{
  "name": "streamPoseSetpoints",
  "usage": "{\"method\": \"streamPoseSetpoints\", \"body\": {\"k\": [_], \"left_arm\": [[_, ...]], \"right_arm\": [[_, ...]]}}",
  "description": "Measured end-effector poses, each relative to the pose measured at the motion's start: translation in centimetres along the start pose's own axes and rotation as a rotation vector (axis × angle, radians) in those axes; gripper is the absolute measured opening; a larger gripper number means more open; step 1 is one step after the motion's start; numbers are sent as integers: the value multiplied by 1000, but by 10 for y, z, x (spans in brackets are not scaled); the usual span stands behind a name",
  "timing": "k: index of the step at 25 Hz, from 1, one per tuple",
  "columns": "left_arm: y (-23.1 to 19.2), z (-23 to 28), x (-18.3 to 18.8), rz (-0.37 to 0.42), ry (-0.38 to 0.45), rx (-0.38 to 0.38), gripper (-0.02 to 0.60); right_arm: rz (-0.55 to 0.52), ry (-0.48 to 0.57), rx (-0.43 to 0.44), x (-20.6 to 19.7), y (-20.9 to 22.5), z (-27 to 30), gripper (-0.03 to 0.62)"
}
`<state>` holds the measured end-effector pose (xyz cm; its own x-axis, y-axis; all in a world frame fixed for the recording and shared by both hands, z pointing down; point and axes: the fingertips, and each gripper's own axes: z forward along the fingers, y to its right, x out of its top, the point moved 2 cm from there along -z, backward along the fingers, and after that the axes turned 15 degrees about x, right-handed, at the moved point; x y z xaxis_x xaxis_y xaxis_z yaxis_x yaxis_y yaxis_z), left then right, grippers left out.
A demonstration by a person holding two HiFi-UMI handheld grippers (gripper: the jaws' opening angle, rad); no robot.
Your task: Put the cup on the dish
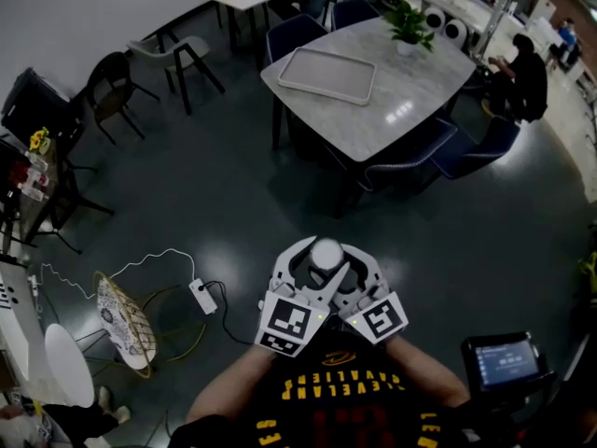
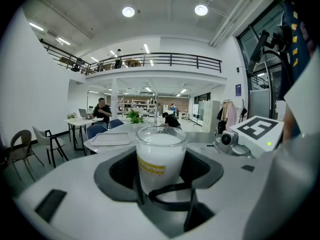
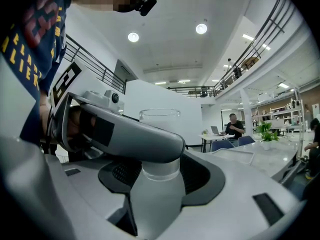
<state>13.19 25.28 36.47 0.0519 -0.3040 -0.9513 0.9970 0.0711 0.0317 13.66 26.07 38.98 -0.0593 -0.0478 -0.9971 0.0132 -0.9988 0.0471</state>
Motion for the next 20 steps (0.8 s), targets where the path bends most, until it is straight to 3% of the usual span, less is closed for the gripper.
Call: {"method": "streamPoseSetpoints", "body": {"k": [9,20], "left_arm": [[-76,43,18,55,9,-26,262],[-155,72,17,53,-6,-81,262]], "right_arm": [[-13,0,-38,12,51,74,245],[3,-31,-85,11,83,152,245]]}}
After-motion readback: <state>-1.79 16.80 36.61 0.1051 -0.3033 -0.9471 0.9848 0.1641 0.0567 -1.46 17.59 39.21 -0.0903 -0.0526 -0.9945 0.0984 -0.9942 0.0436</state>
